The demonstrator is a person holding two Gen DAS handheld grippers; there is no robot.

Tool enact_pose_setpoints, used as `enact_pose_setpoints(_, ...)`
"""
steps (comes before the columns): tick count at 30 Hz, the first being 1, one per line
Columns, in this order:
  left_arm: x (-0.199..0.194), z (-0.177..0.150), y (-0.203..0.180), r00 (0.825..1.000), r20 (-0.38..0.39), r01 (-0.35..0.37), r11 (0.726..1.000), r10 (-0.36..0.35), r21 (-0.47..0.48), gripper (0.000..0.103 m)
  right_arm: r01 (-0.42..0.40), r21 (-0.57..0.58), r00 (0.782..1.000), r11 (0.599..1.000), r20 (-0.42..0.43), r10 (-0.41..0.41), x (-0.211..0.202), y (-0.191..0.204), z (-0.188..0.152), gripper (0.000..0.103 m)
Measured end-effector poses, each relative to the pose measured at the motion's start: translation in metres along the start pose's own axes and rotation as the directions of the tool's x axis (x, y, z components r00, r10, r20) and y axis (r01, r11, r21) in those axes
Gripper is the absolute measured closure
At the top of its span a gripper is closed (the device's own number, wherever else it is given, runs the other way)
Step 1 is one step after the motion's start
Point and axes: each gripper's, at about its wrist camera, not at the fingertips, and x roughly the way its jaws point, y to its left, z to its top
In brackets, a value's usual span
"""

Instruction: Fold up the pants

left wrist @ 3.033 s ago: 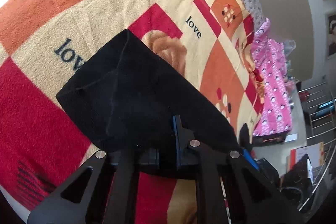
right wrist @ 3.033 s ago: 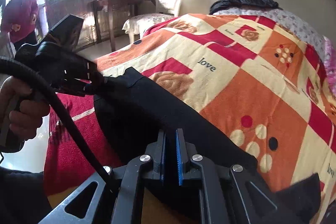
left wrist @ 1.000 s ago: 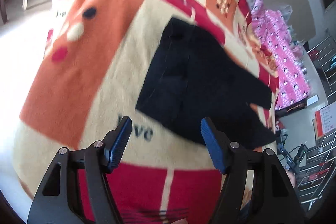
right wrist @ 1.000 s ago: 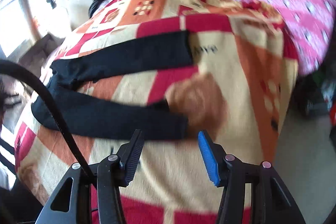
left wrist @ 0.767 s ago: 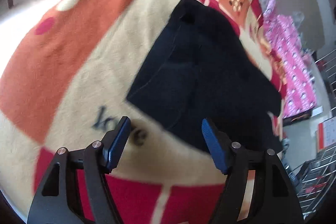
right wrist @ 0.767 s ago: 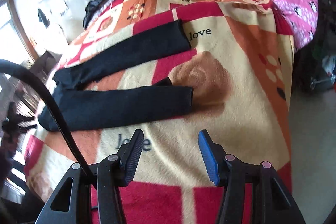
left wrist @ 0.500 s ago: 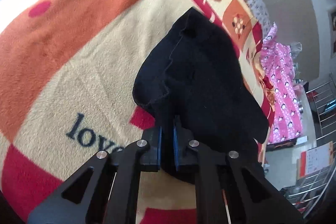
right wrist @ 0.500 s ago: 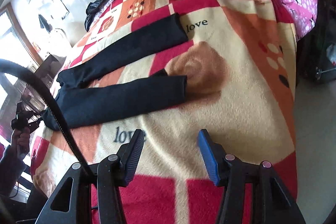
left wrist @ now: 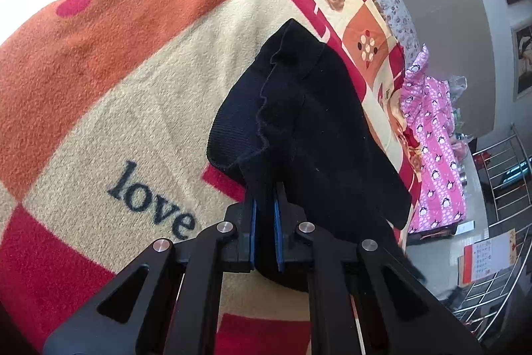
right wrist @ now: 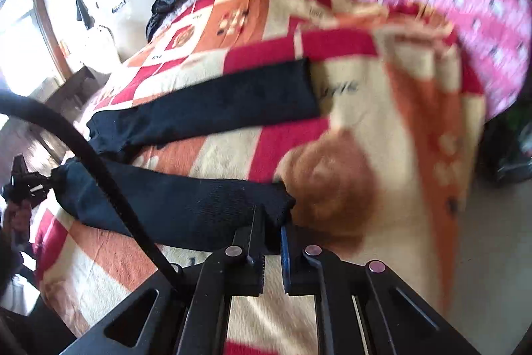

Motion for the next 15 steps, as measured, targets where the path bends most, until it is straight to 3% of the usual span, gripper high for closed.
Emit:
enact_pose_setpoints(3,0.002,0.001,-0.001,1.000,-0.008,0.004,1.000,-0.004,0.002,0.096,-0.024,-0.018,0.997,1.000,0.077,0.026,-0.049,0.022,0.013,0.097)
enact_pose_setpoints(5,0.004,0.003,-0.001,1.000,-0.010,0.002,1.000,-0.002,0.003,0.096,-0.001,-0.019,0.998,1.000,0.068,0.002,-0.047,0.024,0.026,0.097)
enact_pose_setpoints(9,0.010,0.005,-0.004,1.000,-0.017,0.011,1.000,-0.011,-0.009,0.096,0.088,0.001,0.990,0.996,-0.109,-0.087,0.040,-0.006,0.048,0.097)
enact_pose_setpoints(10,0.011,0.006,-0.005,1.000,-0.016,0.007,1.000,-0.007,-0.005,0.096,0.117,-0.005,0.978,0.993,-0.173,-0.116,0.070,-0.019,0.047,0.096)
enact_pose_setpoints(12,0.012,0.005,-0.004,1.000,-0.019,0.003,1.000,-0.003,-0.017,0.095,0.226,-0.011,0.937,0.974,-0.270,-0.221,0.100,-0.038,0.039,0.096)
enact_pose_setpoints(13,0.014,0.006,-0.001,1.000,-0.027,0.012,0.999,-0.013,-0.045,0.094,0.251,0.018,0.925,0.968,-0.300,-0.235,0.104,-0.046,0.035,0.096)
enact_pose_setpoints(14,0.015,0.007,0.001,0.999,-0.034,0.017,0.998,-0.019,-0.066,0.091,0.237,0.074,0.931,0.969,-0.303,-0.205,0.098,-0.052,0.030,0.096)
enact_pose_setpoints(15,0.017,0.007,0.003,0.999,-0.041,0.023,0.997,-0.026,-0.077,0.087,0.179,0.141,0.951,0.974,-0.279,-0.135,0.083,-0.056,0.023,0.096)
